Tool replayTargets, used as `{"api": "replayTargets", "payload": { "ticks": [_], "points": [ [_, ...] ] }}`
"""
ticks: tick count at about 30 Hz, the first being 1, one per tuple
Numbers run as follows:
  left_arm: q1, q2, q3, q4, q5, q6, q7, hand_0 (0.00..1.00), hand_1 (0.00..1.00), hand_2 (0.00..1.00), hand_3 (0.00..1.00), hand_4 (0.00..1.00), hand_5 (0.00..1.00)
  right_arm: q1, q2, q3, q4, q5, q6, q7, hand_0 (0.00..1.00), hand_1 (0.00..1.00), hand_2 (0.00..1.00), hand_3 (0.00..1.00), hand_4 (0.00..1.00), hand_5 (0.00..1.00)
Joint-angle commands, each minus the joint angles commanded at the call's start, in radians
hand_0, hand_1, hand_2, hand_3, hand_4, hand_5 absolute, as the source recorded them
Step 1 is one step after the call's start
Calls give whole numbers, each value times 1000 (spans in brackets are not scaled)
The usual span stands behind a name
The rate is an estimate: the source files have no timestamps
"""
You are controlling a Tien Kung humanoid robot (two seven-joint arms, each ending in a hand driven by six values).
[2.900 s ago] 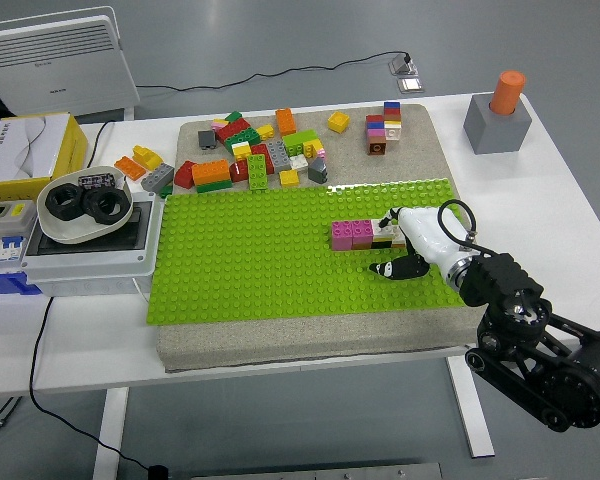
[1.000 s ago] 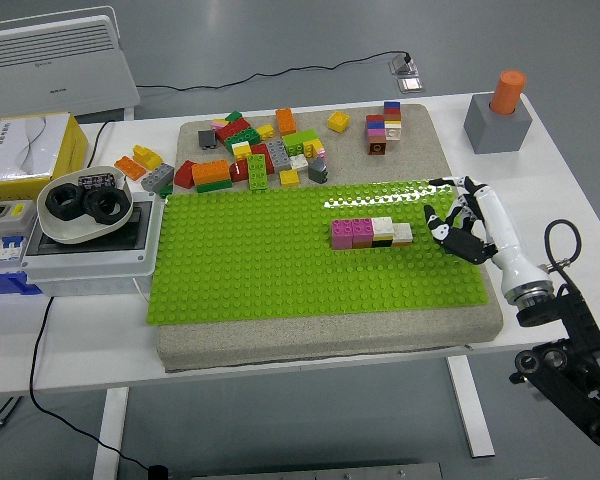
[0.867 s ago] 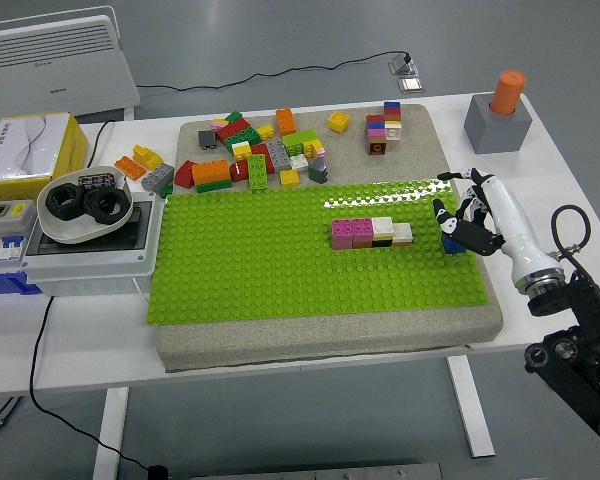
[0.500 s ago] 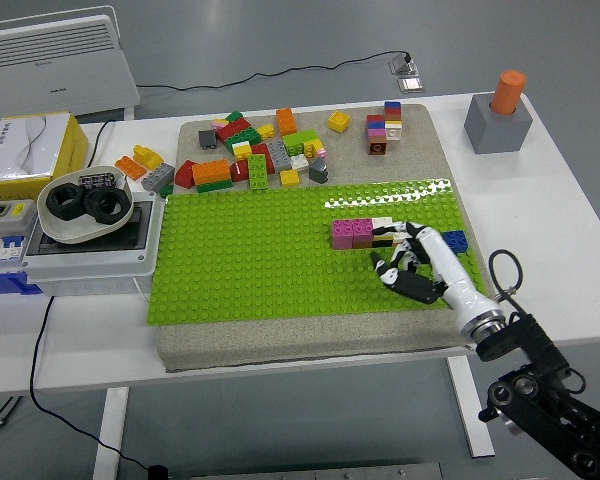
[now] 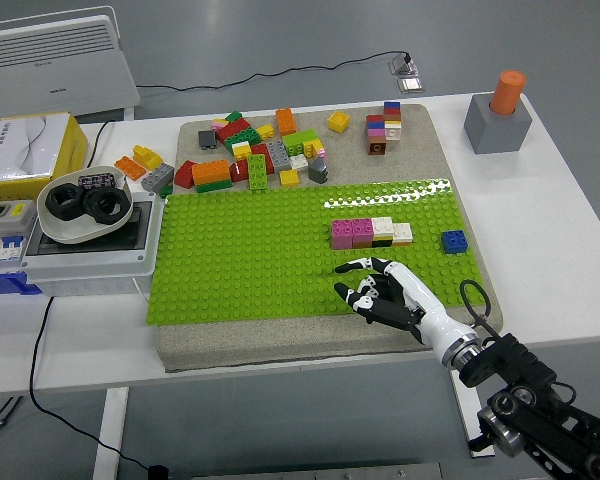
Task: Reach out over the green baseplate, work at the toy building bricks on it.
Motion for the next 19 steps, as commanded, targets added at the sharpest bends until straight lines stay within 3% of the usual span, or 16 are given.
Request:
{"api": "replayTargets", "payload": {
  "ticks": [7, 14, 17, 19],
  "points": [
    [5, 0, -1, 0, -4, 2, -2, 717, 588, 506, 564, 424, 383, 3, 0, 2, 4, -6, -13, -2, 251, 225, 307, 640, 724, 293],
    [7, -8, -7, 0, 4, 4, 0, 717, 586, 507, 564, 434, 400, 0, -19, 83, 32, -72, -130, 8, 239, 215, 309, 645, 715, 290],
    [8, -9, -7, 0, 4, 3, 0, 717, 587, 511, 564, 444, 409, 9, -45, 147, 70, -161, -179, -41, 221, 197, 310, 658, 710, 261],
    [8, -9, -7, 0, 3, 2, 1, 717, 587, 511, 564, 444, 409, 26, -72, 190, 97, -242, -165, -89, 221, 197, 310, 658, 710, 261]
  ]
}}
